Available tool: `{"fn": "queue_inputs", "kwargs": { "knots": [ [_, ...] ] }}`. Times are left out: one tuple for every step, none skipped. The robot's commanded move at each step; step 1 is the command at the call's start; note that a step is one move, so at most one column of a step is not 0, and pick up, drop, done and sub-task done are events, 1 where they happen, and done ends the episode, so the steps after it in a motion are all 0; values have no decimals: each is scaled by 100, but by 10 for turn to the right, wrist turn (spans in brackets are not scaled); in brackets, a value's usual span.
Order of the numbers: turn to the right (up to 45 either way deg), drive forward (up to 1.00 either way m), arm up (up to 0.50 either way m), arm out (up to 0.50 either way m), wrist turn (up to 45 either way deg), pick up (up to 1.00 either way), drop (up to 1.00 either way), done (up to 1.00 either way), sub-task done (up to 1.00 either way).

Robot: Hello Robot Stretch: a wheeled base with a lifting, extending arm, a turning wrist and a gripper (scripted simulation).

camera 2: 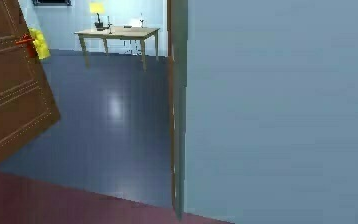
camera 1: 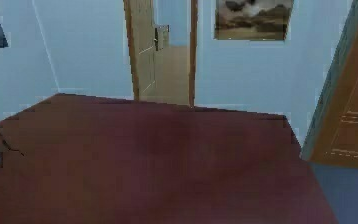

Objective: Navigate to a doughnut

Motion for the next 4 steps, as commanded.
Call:
{"fn": "queue_inputs", "kwargs": {
  "knots": [
    [360,0,0,0,0,0,0,0,0],
    [0,55,0,0,0,0,0,0,0],
    [0,55,0,0,0,0,0,0,0],
    [450,0,0,0,0,0,0,0,0]
  ]
}}
